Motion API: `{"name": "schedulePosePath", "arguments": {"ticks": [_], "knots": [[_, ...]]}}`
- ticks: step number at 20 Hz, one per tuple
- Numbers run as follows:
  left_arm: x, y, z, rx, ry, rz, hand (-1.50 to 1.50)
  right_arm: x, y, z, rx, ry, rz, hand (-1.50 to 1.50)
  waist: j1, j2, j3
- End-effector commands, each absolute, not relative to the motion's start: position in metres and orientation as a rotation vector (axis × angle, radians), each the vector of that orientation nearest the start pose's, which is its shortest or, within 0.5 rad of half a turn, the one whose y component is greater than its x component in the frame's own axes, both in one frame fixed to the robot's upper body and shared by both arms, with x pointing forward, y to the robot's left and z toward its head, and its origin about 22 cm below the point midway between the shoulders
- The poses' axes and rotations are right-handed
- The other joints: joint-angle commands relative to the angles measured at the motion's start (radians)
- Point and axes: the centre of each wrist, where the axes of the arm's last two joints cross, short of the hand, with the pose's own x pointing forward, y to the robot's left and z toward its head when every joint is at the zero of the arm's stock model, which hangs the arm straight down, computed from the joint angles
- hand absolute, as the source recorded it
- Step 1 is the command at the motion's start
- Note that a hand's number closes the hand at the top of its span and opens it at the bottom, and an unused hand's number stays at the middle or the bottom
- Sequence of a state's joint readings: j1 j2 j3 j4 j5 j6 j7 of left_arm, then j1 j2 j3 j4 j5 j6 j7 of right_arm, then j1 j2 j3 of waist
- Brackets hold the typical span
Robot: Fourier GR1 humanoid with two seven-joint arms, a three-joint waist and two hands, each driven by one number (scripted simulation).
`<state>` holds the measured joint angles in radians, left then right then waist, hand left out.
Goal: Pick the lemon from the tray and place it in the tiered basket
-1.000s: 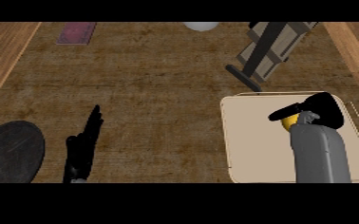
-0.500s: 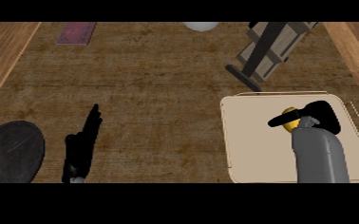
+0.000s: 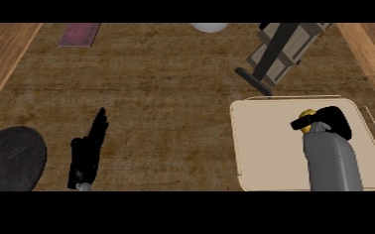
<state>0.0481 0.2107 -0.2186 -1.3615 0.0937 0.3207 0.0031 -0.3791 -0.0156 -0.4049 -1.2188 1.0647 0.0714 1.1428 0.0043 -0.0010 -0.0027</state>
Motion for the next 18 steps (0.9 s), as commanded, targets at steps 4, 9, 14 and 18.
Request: {"name": "schedulePosePath", "arguments": {"ticks": [4,9,14,18], "knots": [[0.217,0.257,-0.053,0.255,-1.308,-0.014,0.00,0.323,-0.264,-0.016,-0.997,-0.186,0.083,1.50,0.001,0.002,0.003],[0.219,0.243,-0.065,0.238,-1.281,-0.028,0.00,0.333,-0.267,-0.022,-1.129,-0.189,0.162,1.50,0.003,0.004,0.003],[0.224,0.264,-0.039,0.247,-1.288,-0.017,0.00,0.327,-0.267,0.041,-1.175,-0.396,0.289,1.50,-0.010,-0.004,0.002],[0.213,0.262,-0.055,0.284,-1.271,0.014,0.00,0.331,-0.243,0.096,-1.063,-0.706,0.636,1.50,-0.036,-0.027,-0.002]]}}
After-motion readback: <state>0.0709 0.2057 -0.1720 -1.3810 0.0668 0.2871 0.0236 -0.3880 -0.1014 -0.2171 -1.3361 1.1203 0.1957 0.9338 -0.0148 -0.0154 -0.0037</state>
